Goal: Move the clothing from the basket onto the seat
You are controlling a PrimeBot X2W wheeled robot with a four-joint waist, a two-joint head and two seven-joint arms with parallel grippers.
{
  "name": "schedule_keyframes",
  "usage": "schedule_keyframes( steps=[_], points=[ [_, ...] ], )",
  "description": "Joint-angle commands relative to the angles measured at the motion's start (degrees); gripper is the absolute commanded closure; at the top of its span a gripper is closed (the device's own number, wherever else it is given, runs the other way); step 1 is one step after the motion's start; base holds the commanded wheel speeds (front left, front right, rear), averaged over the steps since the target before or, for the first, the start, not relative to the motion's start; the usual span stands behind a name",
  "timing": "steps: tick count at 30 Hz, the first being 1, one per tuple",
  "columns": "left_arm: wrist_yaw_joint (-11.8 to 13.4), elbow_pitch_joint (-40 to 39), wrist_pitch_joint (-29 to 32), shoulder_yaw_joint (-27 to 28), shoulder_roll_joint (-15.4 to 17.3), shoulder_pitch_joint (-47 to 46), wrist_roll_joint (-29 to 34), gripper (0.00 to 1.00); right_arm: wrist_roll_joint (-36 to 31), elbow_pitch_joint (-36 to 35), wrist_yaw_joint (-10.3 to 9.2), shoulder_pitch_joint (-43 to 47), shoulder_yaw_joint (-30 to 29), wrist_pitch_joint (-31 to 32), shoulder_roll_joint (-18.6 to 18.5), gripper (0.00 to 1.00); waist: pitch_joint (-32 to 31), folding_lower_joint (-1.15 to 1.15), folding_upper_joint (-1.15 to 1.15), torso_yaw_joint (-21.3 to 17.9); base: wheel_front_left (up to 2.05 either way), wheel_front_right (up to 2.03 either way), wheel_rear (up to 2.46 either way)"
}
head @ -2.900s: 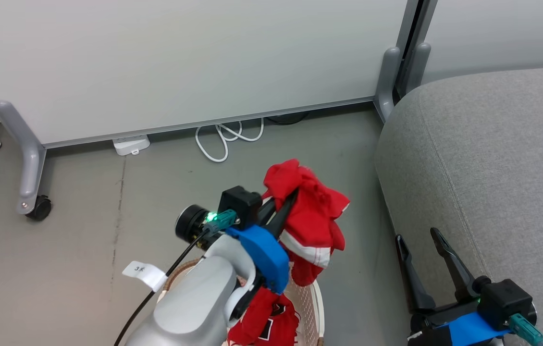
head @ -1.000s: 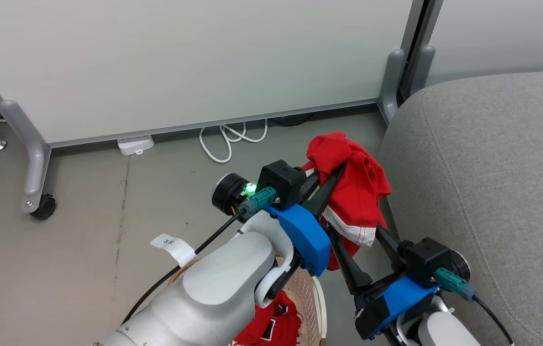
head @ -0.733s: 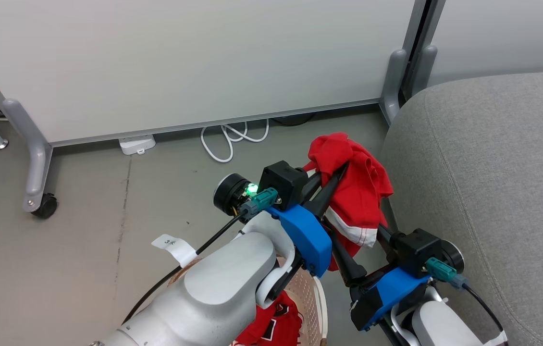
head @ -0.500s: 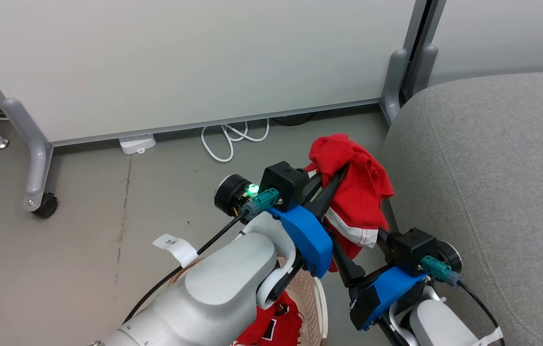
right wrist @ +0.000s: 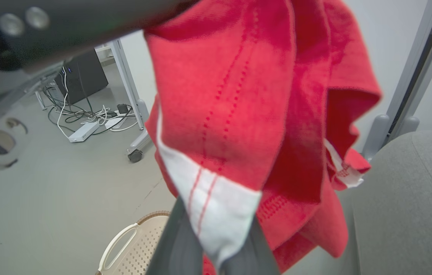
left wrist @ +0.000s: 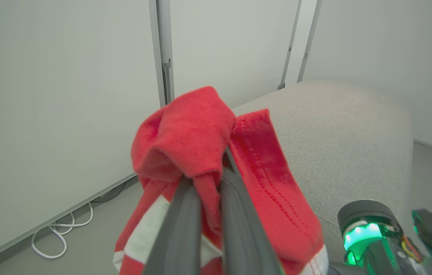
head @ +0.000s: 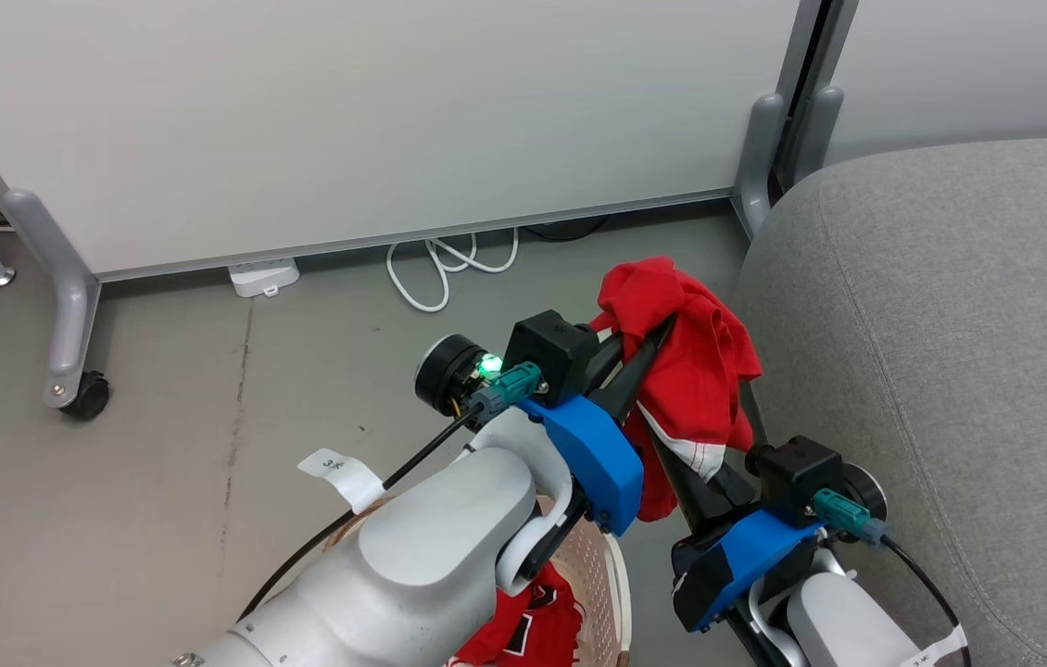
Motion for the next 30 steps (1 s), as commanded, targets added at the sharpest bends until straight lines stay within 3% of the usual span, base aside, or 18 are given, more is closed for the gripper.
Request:
schedule_keyframes(
  steps=[1,10,11,13,14,15,30],
  points=[
    [-0.1,0.2,-0.4,0.0,0.0,-0.8,-0.4,1.00,0.3,0.2,0.03,-0.9,0.1,-0.4,-0.1,1.00,0.0,0.00,0.00,0.0,0.00,0.00,0.00],
    [0.1,0.5,-0.4,-0.2,0.0,-1.0,-0.5,1.00,0.7,0.9,0.03,-1.2,0.4,-0.8,-0.1,1.00,-0.1,0.00,0.00,-0.1,0.00,0.00,0.00],
    [0.2,0.5,-0.4,-0.2,0.0,-1.0,-0.5,0.93,0.8,0.9,0.03,-1.2,0.4,-0.8,-0.1,1.00,-0.1,0.00,0.00,-0.1,0.00,0.00,0.00],
    [0.3,0.6,-0.5,-0.1,0.0,-1.0,-0.5,0.51,0.8,1.0,0.03,-1.3,0.5,-0.8,-0.1,1.00,-0.1,0.00,0.00,-0.2,0.00,0.00,0.00],
    [0.4,0.5,-0.5,-0.1,0.0,-1.0,-0.4,0.13,0.9,1.0,0.03,-1.3,0.5,-0.9,-0.1,1.00,-0.1,0.00,0.00,-0.2,0.00,0.00,0.00],
    [0.5,0.5,-0.5,0.0,0.0,-1.0,-0.3,0.00,0.9,1.0,0.03,-1.3,0.4,-0.9,-0.1,1.00,-0.1,0.00,0.00,-0.2,0.00,0.00,0.00],
    [-0.3,0.3,-0.4,1.4,0.0,0.6,1.3,0.00,0.7,1.6,0.03,-1.3,-0.4,-1.4,-0.1,1.00,-0.6,0.00,0.00,-0.2,0.00,0.00,0.00]
  ],
)
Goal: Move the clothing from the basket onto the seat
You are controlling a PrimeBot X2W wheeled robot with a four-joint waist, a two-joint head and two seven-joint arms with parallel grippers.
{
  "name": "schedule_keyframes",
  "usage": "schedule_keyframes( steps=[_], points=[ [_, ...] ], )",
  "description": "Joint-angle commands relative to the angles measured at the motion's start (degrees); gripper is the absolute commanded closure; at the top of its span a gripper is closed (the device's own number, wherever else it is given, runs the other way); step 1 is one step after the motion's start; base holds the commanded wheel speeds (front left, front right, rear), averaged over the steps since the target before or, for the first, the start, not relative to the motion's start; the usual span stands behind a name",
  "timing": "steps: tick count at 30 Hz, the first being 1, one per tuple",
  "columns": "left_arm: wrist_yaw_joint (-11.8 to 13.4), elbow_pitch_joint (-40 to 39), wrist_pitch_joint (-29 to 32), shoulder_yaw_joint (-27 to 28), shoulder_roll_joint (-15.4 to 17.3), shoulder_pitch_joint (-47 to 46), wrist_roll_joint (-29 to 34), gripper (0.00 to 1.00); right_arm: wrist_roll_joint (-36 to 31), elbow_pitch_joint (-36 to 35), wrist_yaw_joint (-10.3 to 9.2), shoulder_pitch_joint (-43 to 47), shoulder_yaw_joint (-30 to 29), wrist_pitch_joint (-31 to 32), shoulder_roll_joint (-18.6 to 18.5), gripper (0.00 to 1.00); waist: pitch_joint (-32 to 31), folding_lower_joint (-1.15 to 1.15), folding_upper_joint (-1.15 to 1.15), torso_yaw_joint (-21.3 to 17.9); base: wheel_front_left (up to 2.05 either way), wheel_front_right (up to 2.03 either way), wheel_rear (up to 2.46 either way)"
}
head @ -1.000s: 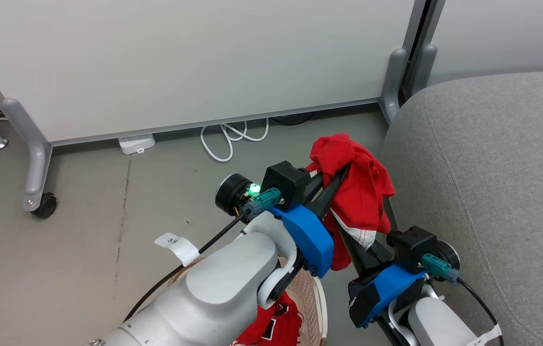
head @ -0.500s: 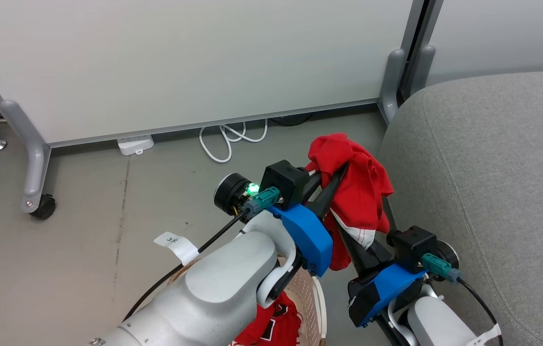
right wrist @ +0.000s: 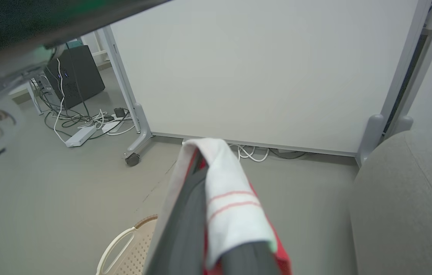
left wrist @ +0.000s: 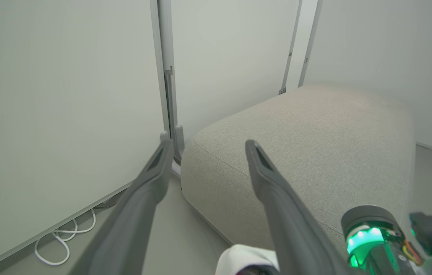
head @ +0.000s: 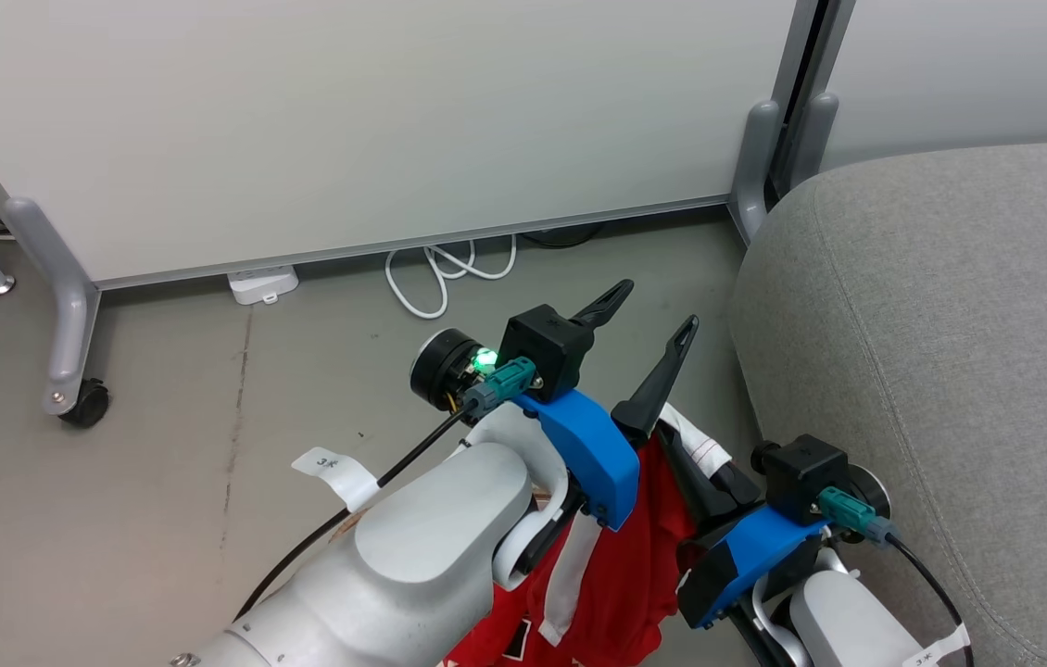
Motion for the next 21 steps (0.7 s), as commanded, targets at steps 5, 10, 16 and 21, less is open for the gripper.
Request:
schedule_keyframes(
  steps=[5,10,16,21],
  points=[
    [-0.2,0.5,-0.3,0.8,0.0,0.9,0.8,0.00,-0.1,0.2,0.04,-0.9,-0.2,-0.4,-0.1,1.00,-0.1,0.00,0.00,0.0,0.00,0.00,0.00],
    [-0.2,-0.4,-0.3,2.9,0.1,2.4,2.3,0.00,-0.2,-0.1,0.04,-1.0,-0.4,-0.3,-0.1,1.00,0.0,0.00,0.00,0.0,0.00,0.00,0.00],
    [-0.2,-3.5,-0.3,7.2,1.4,5.7,6.1,0.00,-0.3,-1.1,0.03,-0.5,-1.8,-0.4,-0.1,1.00,0.4,0.00,0.00,0.2,0.00,0.00,0.00],
    [-1.3,-6.7,-0.3,10.9,2.7,9.5,10.5,0.00,-0.8,-2.2,0.03,0.0,-3.4,-0.2,-0.1,1.00,0.6,0.00,0.00,0.4,0.00,0.00,0.00]
  ],
)
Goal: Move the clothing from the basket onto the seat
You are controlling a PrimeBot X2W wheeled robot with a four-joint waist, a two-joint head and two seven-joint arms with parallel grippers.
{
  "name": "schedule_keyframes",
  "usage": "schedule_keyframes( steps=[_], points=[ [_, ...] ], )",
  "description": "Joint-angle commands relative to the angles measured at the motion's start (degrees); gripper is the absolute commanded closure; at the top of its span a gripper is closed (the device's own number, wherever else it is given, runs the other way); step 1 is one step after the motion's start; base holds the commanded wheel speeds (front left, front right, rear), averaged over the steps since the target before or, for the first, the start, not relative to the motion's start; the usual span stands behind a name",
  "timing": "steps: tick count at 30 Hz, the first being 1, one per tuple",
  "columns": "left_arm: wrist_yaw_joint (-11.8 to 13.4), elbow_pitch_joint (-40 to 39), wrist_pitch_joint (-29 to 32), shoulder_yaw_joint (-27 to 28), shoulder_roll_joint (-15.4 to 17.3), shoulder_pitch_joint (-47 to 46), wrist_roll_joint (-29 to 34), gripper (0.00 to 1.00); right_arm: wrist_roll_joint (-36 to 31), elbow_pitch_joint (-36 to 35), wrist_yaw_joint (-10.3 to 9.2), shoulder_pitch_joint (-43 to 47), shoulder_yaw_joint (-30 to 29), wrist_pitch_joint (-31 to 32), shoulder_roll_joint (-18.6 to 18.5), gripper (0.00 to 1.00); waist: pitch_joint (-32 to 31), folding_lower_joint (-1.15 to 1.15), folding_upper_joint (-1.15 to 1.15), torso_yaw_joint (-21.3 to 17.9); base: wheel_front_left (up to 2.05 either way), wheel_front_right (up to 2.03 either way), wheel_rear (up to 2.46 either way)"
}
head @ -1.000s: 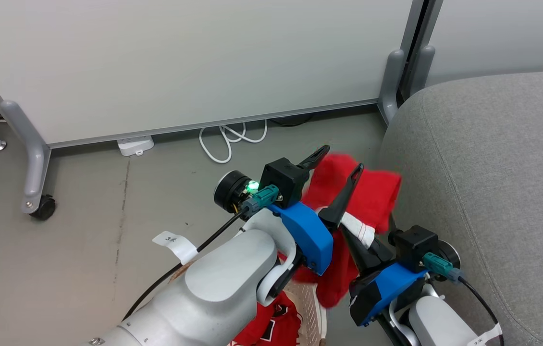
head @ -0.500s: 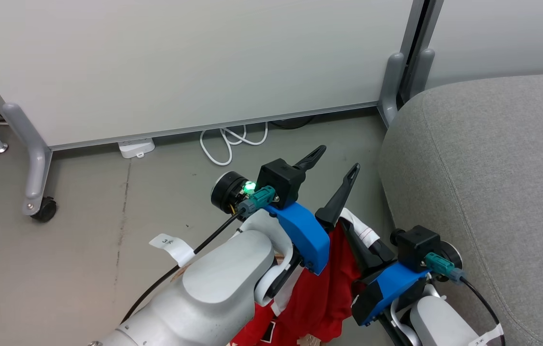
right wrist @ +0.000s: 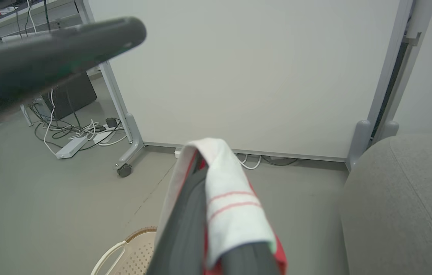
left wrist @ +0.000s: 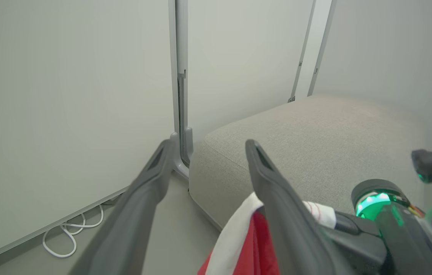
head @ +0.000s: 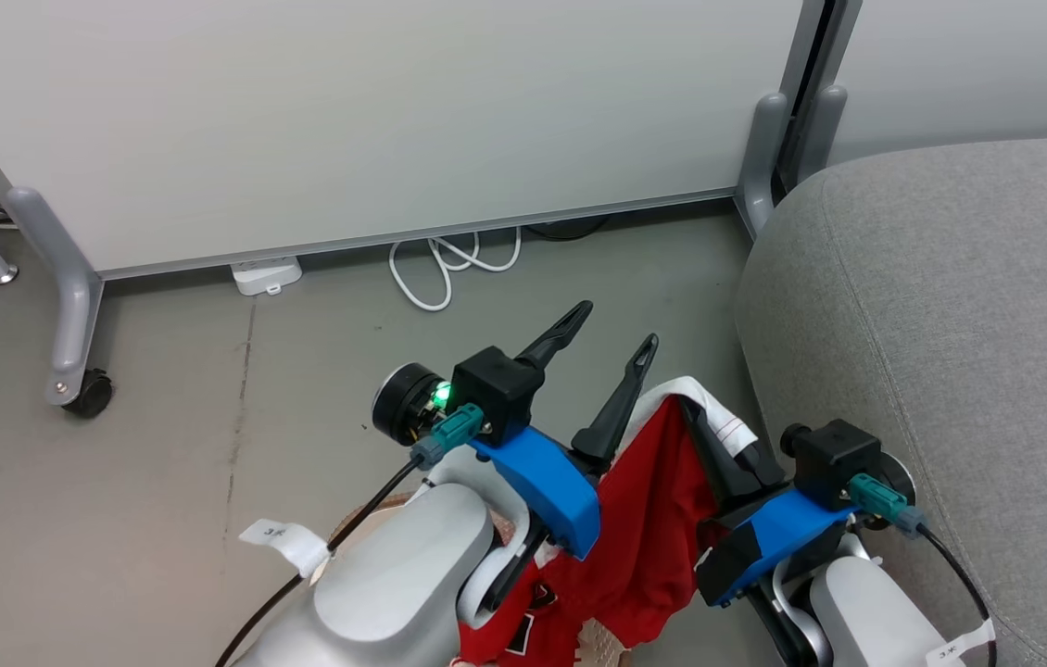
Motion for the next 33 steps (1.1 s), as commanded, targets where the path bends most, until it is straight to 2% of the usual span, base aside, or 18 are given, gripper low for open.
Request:
schedule_keyframes(
  steps=[1,14,24,33],
  points=[
    [-0.4,-1.3,-0.3,1.7,0.7,1.9,1.7,0.00,-0.4,-0.8,0.03,0.2,-0.6,0.0,-0.1,1.00,-0.1,0.00,0.00,0.0,0.00,0.00,0.00],
    [-3.8,-8.4,-0.3,12.9,2.9,15.2,11.6,0.00,-1.5,-4.0,0.03,2.4,-2.6,1.3,-0.1,1.00,-0.7,0.00,0.00,-0.3,0.00,0.00,0.00],
    [-5.7,-10.1,-0.3,22.3,2.0,24.2,17.5,0.00,-1.6,-5.8,0.03,4.1,-2.9,2.0,-0.1,1.00,-1.2,0.00,0.00,-0.5,0.00,0.00,0.00],
    [-7.5,-9.7,-0.3,25.2,0.4,26.4,20.4,0.00,-1.6,-6.9,0.03,5.1,-3.1,2.6,-0.1,1.00,-1.6,0.00,0.00,-1.1,0.00,0.00,0.00]
  ],
)
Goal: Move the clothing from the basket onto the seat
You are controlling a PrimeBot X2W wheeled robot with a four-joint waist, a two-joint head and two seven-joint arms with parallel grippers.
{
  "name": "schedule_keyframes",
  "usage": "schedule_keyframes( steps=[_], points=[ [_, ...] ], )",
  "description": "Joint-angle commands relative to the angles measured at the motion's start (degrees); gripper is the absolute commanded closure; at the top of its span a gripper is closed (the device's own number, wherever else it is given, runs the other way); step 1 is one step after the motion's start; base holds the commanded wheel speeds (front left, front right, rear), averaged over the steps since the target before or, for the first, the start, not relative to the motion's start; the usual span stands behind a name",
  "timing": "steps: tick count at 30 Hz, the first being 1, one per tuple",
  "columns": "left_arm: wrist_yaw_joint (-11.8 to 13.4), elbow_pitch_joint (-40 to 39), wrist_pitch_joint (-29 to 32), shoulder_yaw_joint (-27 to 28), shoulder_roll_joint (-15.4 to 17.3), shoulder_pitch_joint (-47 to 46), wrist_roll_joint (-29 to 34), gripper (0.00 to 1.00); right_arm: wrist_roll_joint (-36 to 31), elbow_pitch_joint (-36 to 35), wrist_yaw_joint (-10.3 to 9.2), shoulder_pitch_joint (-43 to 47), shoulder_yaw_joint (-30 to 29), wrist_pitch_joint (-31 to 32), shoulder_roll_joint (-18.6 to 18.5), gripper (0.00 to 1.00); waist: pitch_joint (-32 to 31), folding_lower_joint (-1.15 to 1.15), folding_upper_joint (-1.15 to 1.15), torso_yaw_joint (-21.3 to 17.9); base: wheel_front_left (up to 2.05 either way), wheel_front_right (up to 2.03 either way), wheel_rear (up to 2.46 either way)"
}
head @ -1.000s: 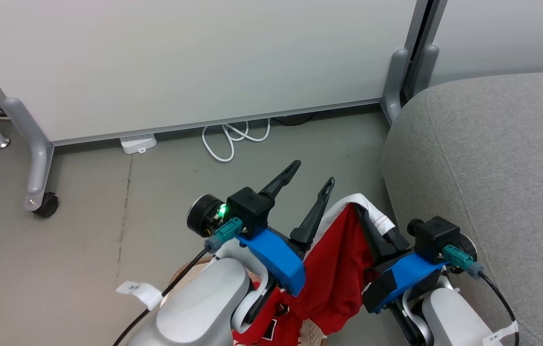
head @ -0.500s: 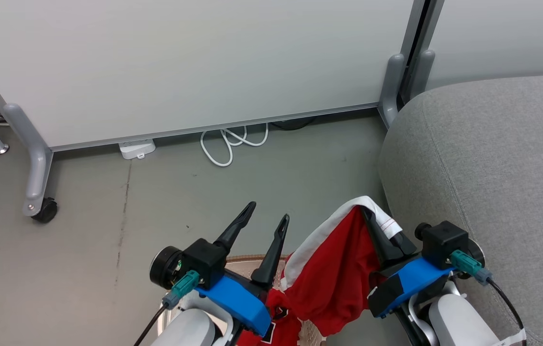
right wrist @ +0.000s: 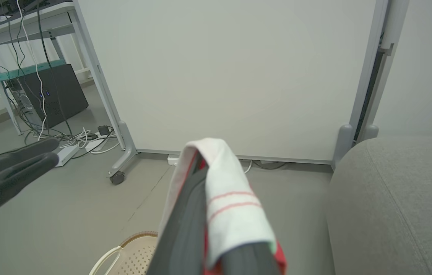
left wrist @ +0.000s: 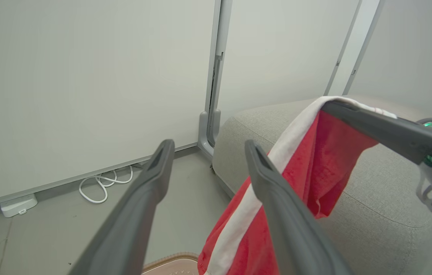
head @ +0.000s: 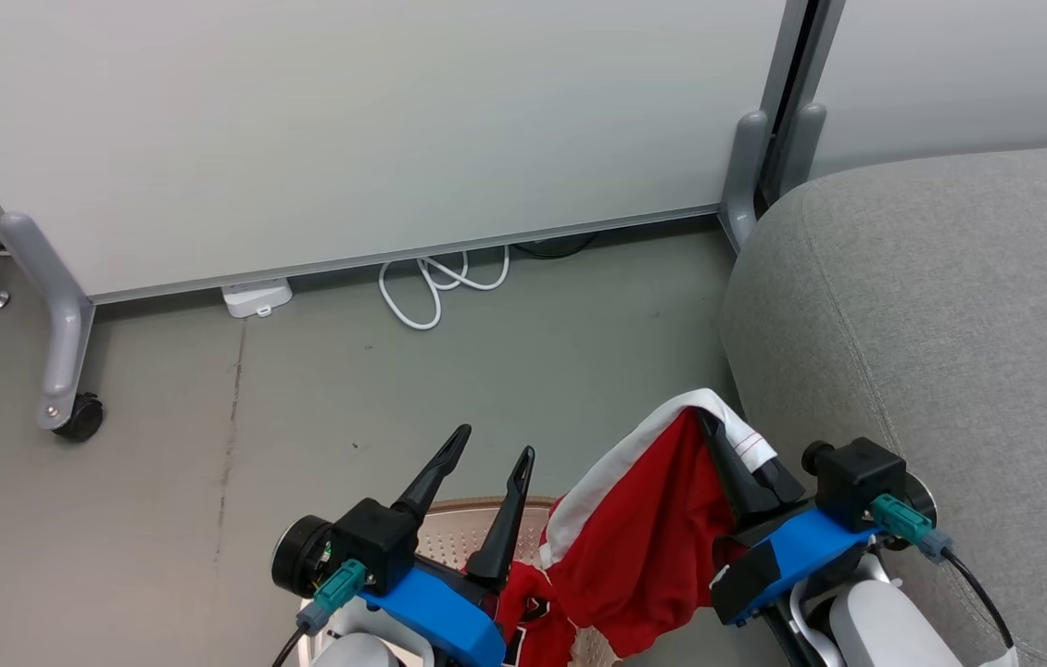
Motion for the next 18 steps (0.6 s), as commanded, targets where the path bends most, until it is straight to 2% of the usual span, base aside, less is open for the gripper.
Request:
schedule_keyframes(
  steps=[1,9,18],
  points=[
    [-0.4,0.1,-0.3,0.4,0.0,0.4,0.5,0.00,-0.3,-0.3,0.03,0.5,-0.1,0.1,-0.1,1.00,0.1,0.00,0.00,-0.4,0.00,0.00,0.00],
    [-0.9,-0.2,-0.3,1.4,-0.7,0.1,1.7,0.00,-0.2,-0.8,0.03,-0.1,-0.4,-0.1,-0.1,1.00,0.8,0.00,0.00,-3.9,0.00,0.00,0.00],
    [-0.8,-0.4,-0.3,0.1,-0.2,-1.2,1.5,0.00,0.8,-0.8,0.03,-0.8,0.2,-0.8,-0.1,1.00,2.0,0.00,0.00,-10.7,0.00,0.00,0.00]
  ],
)
